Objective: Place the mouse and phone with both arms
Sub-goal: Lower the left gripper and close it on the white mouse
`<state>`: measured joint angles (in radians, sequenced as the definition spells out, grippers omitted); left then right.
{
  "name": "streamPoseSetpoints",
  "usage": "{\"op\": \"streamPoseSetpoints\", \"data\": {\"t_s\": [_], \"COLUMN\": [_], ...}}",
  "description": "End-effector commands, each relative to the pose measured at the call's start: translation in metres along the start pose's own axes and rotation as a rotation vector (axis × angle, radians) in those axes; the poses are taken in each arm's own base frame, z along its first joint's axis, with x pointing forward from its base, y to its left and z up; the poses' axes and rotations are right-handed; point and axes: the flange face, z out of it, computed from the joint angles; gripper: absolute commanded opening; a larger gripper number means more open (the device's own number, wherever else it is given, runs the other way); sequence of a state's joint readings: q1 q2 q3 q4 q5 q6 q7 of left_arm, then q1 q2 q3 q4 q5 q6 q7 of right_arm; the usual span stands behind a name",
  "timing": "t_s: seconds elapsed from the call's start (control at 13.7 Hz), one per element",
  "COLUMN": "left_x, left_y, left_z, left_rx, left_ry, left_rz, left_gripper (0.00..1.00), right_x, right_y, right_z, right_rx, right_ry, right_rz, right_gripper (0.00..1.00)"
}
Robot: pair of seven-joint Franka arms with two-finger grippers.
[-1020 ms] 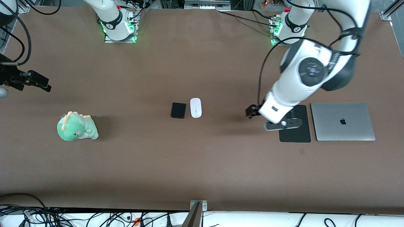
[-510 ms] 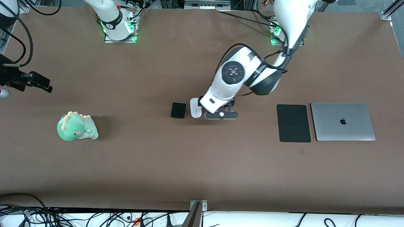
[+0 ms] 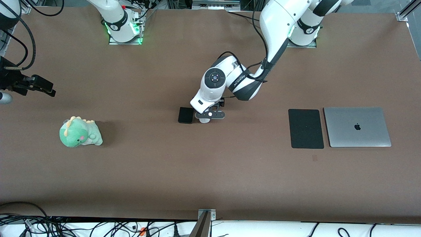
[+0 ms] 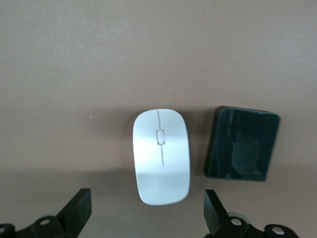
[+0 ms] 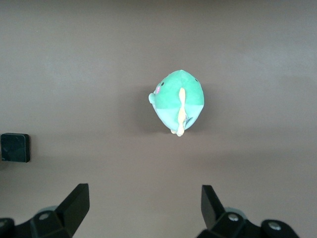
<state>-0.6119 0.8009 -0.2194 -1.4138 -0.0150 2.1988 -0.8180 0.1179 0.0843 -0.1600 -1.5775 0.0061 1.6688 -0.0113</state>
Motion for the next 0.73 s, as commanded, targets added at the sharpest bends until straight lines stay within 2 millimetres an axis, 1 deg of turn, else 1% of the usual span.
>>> {"op": "streamPoseSetpoints", "data": {"t_s": [0.0,0.15,0.22,0.44,0.51,0.66], "left_x": [0.003,0.002,-0.003,-0.01,-0.01,-0.01], "left_y": [0.006,0.01,0.017,0.022,0.022,0.022], "left_z": [0.015,0.023,0.03,0.049,0.052,0.052], "left_rx": [0.01,-0.01,-0.013,0.022,0.028,0.027], "left_ry": [0.017,0.033,0.042,0.08,0.081,0.082], "left_rz": [-0.034,-0.06,-0.07,-0.09,-0.091,-0.091], "left_gripper": [1.0,1.0,1.0,1.0,1.0,1.0], "right_x": [0.002,0.002,0.002,0.003,0.003,0.003], "right_y": [-0.003,-0.003,-0.003,-0.002,-0.002,-0.002], "right_z": [-0.002,-0.002,-0.002,-0.001,-0.001,-0.001], "right_rx": [-0.001,-0.001,-0.001,-0.001,-0.001,-0.001], "right_ry": [-0.011,-0.011,-0.011,-0.013,-0.013,-0.013], "right_rz": [-0.013,-0.013,-0.013,-0.011,-0.011,-0.011], "right_gripper": [1.0,1.0,1.0,1.0,1.0,1.0]}}
